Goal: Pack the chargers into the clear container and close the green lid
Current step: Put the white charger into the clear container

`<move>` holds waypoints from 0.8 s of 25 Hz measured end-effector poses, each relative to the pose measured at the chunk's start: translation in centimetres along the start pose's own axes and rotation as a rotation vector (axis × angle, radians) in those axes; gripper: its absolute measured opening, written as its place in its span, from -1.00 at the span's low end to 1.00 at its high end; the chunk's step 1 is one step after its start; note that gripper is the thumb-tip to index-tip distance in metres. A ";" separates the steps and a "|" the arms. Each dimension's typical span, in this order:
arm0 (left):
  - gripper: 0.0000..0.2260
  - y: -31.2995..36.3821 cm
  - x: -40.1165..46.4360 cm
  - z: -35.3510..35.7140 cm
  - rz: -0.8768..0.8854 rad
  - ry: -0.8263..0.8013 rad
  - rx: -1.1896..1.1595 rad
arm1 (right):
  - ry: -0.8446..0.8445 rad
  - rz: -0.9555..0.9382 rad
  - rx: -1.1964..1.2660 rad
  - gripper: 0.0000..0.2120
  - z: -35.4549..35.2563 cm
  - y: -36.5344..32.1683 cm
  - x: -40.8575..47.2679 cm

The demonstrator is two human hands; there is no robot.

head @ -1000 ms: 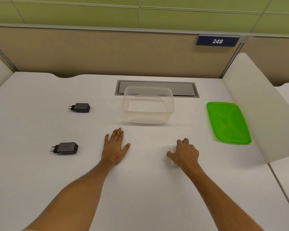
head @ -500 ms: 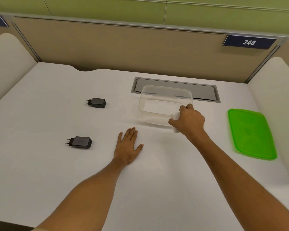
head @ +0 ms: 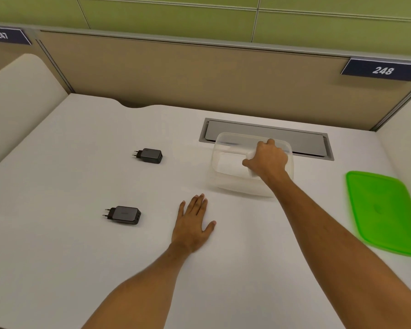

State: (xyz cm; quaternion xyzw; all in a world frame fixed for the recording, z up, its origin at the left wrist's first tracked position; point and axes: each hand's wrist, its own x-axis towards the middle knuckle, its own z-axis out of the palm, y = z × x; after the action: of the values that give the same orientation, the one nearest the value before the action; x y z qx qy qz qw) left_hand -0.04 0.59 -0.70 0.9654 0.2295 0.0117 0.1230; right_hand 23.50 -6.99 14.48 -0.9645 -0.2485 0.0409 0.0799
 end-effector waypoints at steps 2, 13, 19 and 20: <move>-0.35 0.0 0.0 0.0 -0.002 -0.007 0.000 | -0.053 0.023 -0.011 -0.47 0.9 0.0 0.6; -0.35 -0.1 0.1 0.1 -0.008 0.003 -0.023 | -0.330 0.128 -0.039 -0.61 3.3 1.6 2.4; -0.36 -0.1 0.1 0.1 -0.005 0.011 -0.023 | -0.409 0.166 -0.031 -0.56 3.7 2.4 2.5; -0.36 -0.1 0.1 0.2 -0.007 0.014 -0.025 | -0.417 0.166 -0.039 -0.54 3.8 2.6 2.5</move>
State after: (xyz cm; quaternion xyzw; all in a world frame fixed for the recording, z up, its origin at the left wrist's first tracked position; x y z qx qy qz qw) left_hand 0.06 0.67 -0.86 0.9629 0.2334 0.0208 0.1338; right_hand 26.43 -7.54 10.16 -0.9537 -0.1802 0.2409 0.0047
